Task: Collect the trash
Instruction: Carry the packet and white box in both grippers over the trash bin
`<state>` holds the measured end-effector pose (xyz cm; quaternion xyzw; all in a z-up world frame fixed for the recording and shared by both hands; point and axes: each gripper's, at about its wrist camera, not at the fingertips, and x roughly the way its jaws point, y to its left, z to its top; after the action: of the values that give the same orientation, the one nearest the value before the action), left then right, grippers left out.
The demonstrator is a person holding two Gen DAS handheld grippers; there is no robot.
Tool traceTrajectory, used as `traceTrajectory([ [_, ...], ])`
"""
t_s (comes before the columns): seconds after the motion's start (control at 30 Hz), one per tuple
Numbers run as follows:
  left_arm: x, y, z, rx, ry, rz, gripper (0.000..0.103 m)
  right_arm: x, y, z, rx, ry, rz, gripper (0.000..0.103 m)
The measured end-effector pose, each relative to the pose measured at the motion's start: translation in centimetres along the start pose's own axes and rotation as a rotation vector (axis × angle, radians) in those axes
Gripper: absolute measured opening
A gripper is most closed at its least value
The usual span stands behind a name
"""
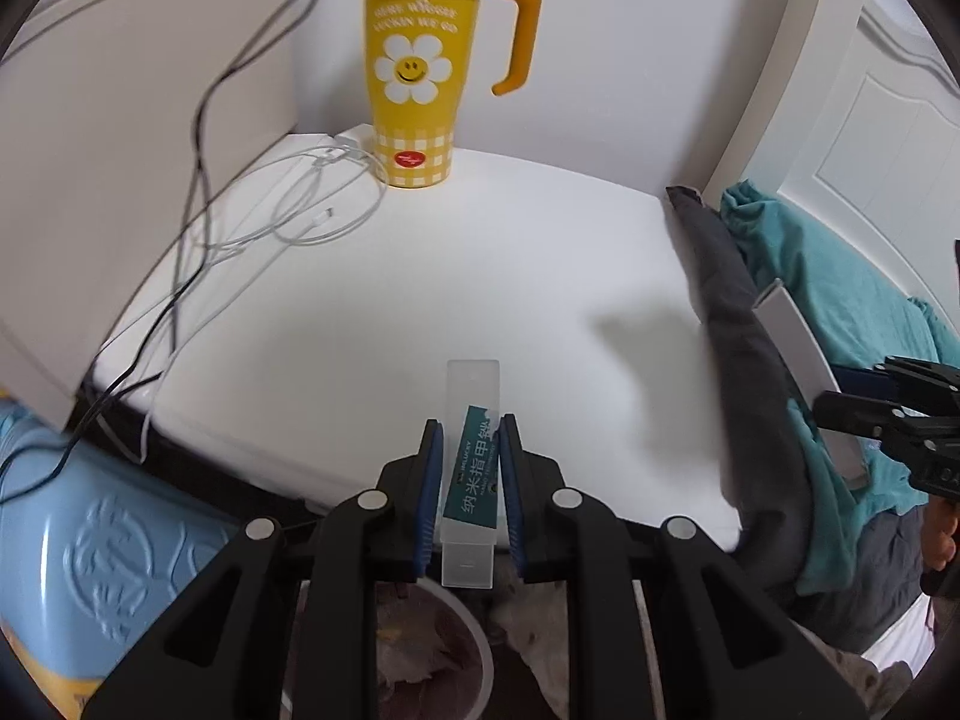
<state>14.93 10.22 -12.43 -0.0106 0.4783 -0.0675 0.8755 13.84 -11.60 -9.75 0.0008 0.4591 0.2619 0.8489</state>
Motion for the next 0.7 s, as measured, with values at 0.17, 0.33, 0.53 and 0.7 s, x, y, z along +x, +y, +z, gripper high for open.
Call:
traceTrajectory([
  [0.17, -4.1, 1.4, -2.8, -0.018, -0.02, 0.049, 0.019, -0.5, 3.1, -0.5, -0.07, 0.001, 0.031, 0.03],
  [0.33, -7.3, 3.3, -6.3, -0.023, -0.018, 0.105, 0.019, -0.4, 7.1, -1.4, -0.147, 0.007, 0.079, 0.03],
  [0.53, -10.2, 5.8, -11.5, -0.076, -0.005, 0.143, 0.019, 1.0, 12.3, -2.1, -0.231, 0.05, 0.142, 0.03],
  [0.7, -11.5, 8.0, -15.8, -0.125, 0.019, 0.163, 0.019, 3.3, 16.1, -2.8, -0.286, 0.108, 0.2, 0.03],
])
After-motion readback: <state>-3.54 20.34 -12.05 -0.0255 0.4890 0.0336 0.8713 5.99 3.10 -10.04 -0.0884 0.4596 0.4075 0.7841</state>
